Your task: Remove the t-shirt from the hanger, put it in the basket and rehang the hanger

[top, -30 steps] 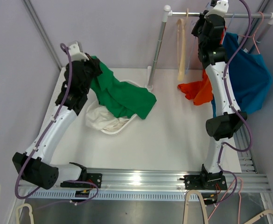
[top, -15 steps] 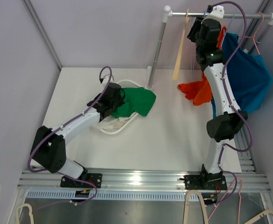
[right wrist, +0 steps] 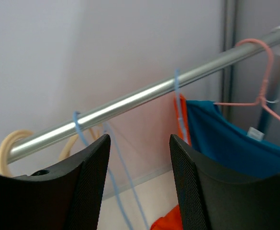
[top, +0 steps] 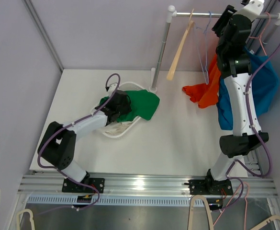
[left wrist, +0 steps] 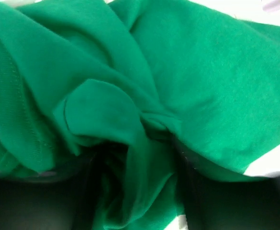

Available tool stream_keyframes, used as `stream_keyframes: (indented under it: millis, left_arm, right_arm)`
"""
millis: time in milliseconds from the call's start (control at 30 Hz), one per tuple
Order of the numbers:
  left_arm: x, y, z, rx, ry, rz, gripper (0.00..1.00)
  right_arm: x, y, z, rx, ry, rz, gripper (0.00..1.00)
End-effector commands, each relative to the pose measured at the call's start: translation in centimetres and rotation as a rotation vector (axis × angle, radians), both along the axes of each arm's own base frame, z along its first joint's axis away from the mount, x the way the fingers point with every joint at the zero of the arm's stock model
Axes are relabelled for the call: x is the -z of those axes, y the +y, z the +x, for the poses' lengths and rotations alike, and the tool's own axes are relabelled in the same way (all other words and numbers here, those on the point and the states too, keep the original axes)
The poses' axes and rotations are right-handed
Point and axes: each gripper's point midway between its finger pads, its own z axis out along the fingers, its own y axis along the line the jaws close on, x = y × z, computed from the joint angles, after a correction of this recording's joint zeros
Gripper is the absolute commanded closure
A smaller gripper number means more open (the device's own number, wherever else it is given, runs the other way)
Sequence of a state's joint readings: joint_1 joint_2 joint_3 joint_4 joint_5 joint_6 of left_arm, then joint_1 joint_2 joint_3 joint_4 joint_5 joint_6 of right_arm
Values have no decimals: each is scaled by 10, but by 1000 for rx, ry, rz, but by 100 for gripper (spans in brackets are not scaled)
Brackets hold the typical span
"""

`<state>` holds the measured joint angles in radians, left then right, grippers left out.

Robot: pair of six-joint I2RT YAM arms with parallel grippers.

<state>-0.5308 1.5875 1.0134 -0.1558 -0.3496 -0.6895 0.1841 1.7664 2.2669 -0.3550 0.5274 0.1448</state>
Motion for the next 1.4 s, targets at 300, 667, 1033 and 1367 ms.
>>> stream_keyframes:
  millis: [300,667,1033,1367]
  left_arm:
    - [4,24,16,-45,25,-52,0]
    - [-90,7,-21,79,-181,-87,1]
    - [-170,-5,-66,156,-394,-151,0]
    - [-179,-6,-73,178,-430,-153,1]
  right_arm:
    - [38,-58,2,163,134,33,48]
    - [83,-65,39,138,207,59,51]
    - [101,-67,67,155,231,29,61]
    - [104,-78,69,216,241,-22,84]
